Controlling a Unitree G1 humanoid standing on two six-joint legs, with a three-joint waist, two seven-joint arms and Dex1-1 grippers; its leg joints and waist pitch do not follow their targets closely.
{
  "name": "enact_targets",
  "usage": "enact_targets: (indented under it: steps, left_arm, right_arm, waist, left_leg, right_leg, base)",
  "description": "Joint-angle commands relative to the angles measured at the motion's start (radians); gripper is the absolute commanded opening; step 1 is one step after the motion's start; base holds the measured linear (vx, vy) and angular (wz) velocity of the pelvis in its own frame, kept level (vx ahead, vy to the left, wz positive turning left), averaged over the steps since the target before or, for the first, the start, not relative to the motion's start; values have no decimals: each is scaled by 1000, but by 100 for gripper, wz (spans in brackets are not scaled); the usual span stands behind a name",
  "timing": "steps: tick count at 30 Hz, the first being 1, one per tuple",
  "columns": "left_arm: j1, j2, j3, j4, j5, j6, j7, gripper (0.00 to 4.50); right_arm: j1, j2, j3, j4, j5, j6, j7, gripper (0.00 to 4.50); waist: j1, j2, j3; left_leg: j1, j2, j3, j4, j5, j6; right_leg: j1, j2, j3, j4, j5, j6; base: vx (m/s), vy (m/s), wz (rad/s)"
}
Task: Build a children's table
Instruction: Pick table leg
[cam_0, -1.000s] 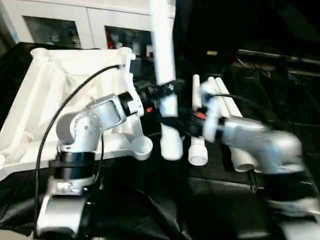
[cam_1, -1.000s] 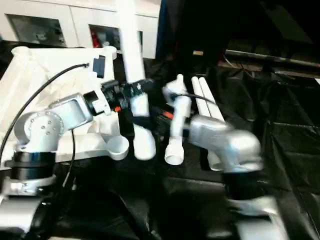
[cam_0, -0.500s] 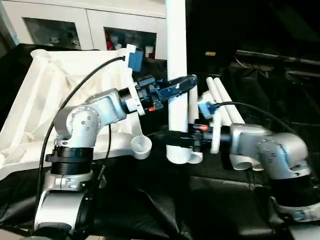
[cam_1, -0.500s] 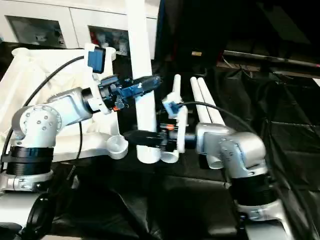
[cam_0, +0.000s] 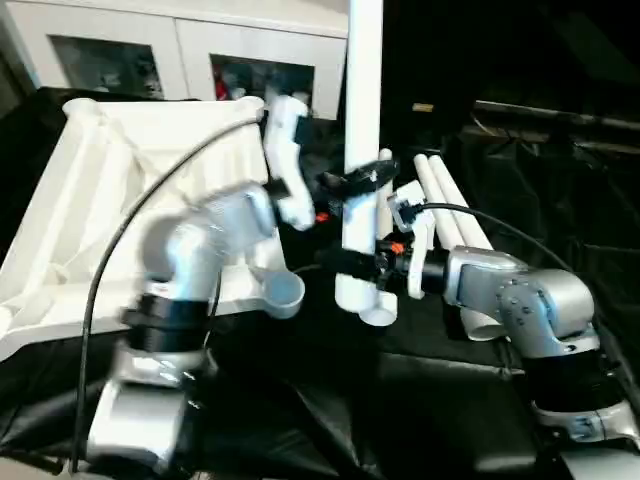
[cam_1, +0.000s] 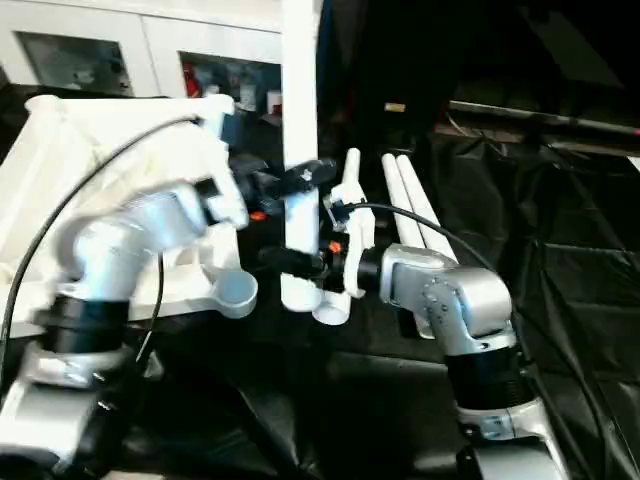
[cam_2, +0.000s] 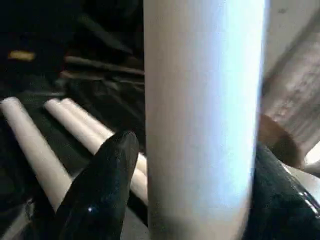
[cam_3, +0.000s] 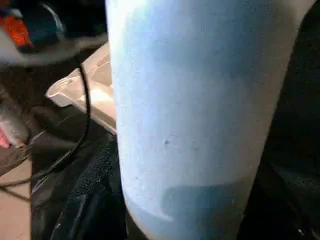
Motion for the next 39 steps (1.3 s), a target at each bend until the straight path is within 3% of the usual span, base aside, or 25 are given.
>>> enact_targets:
  steps: [1, 2, 5, 6, 7, 10, 11, 12, 13, 17, 18, 21, 26, 28, 31, 38, 39]
  left_arm:
    - [-1, -9, 2, -17, 33, -4, 67, 260]
    - [1, -18, 4, -16, 49, -18, 100, 258]
    - [-5, -28, 17, -3, 65, -44, 138, 222]
    - [-6, -30, 23, -6, 68, -48, 149, 217]
    - [-6, -30, 25, -8, 69, -47, 151, 217]
    - [-2, -24, 36, -28, 54, -38, 138, 197]
    - [0, -24, 38, -34, 46, -33, 131, 194]
    - [2, -23, 41, -43, 36, -27, 126, 194]
    - [2, -23, 41, -43, 36, -27, 126, 193]
    - [6, -12, 53, -65, -25, 5, 70, 190]
    - [9, 1, 58, -77, -79, 32, 10, 190]
    - [16, 30, 54, -91, -134, 61, -78, 190]
    - [29, 66, 57, -127, -229, 95, -215, 190]
    - [26, 65, 75, -135, -270, 102, -238, 189]
    - [26, 65, 86, -151, -307, 110, -257, 189]
    - [32, 64, 79, -145, -287, 102, -236, 188]
    - [29, 63, 77, -139, -268, 95, -207, 223]
  right_arm:
    - [-26, 1, -14, 1, -10, -24, -22, 197]
    - [-32, 9, -16, 7, -12, -26, -37, 197]
    - [-47, 20, -17, 22, -18, -32, -51, 197]
    - [-51, 25, -14, 25, -23, -34, -55, 197]
    - [-52, 26, -13, 25, -24, -34, -55, 197]
    - [-54, 17, 15, 22, -62, -78, -50, 196]
    - [-54, 15, 21, 20, -73, -94, -48, 231]
    - [-55, 29, -4, 25, -52, -83, -55, 231]
    - [-55, 29, -4, 25, -52, -83, -55, 266]
    - [-48, 23, -42, 8, 1, -58, -30, 284]
    - [-33, -10, -43, -19, 24, -55, 21, 297]
    - [-18, -43, -58, -45, 59, -29, 71, 314]
    - [9, -92, -56, -78, 100, -14, 150, 314]
    - [18, -107, -48, -86, 114, -6, 166, 281]
    - [24, -101, -42, -80, 109, -4, 157, 267]
    - [28, -81, -31, -82, 105, -12, 143, 216]
    - [26, -74, -24, -80, 96, -21, 130, 198]
  waist:
    - [-1, 10, -78]
    - [-1, 5, -77]
    - [-4, 7, -76]
    - [-6, -3, -75]
    - [-3, 3, -75]
    - [-2, 3, -76]
    - [-1, 4, -77]
    - [-1, 5, -76]
    - [-2, 5, -77]
    - [-2, 3, -76]
    - [1, 3, -76]
    - [3, 4, -74]
    - [3, 0, -73]
    - [4, -1, -73]
    - [3, 1, -72]
    - [2, 2, -74]
    - [2, 2, -74]
  left_leg:
    - [16, 32, -9, -65, -127, -36]
    - [17, 33, -10, -66, -128, -35]
    - [16, 31, -9, -65, -141, -32]
    - [15, 31, -8, -66, -141, -30]
    - [17, 31, -8, -65, -138, -29]
    - [16, 32, -8, -66, -124, -28]
    - [17, 32, -8, -65, -122, -28]
    - [17, 32, -7, -65, -120, -27]
    - [17, 32, -8, -65, -120, -26]
    - [18, 30, -6, -65, -125, -18]
    - [18, 29, -6, -64, -128, -17]
    - [18, 31, -5, -65, -126, -13]
    - [17, 31, -5, -66, -141, -13]
    - [18, 31, -4, -65, -143, -13]
    - [18, 31, -6, -66, -154, -18]
    - [16, 31, -7, -67, -141, -24]
    - [17, 32, -7, -67, -136, -24]
  right_leg:
    - [61, -69, 40, -66, -122, -173]
    - [61, -70, 40, -65, -135, -171]
    - [59, -70, 40, -70, -166, -161]
    - [58, -69, 40, -73, -175, -156]
    - [56, -70, 40, -72, -180, -154]
    - [56, -69, 39, -69, -159, -153]
    - [55, -69, 40, -67, -150, -155]
    - [55, -70, 40, -66, -139, -160]
    - [56, -69, 40, -65, -134, -163]
    - [55, -68, 40, -66, -130, -166]
    - [58, -68, 39, -65, -139, -167]
    - [55, -68, 40, -66, -141, -167]
    - [55, -70, 39, -70, -194, -159]
    - [54, -70, 39, -70, -205, -161]
    - [52, -71, 39, -73, -237, -153]
    - [52, -69, 39, -72, -223, -143]
    - [52, -69, 39, -70, -211, -147]
  base:
    - [0, 0, 0]
    - [0, 0, 0]
    - [0, 0, 0]
    - [0, 0, 0]
    - [0, 0, 0]
    - [0, 0, 0]
    - [0, 0, 0]
    - [0, 0, 0]
    - [0, 0, 0]
    - [0, 0, 0]
    - [0, 0, 0]
    - [0, 0, 0]
    - [0, 0, 0]
    - [0, 0, 0]
    - [0, 0, 0]
    - [0, 0, 0]
    - [0, 0, 0]
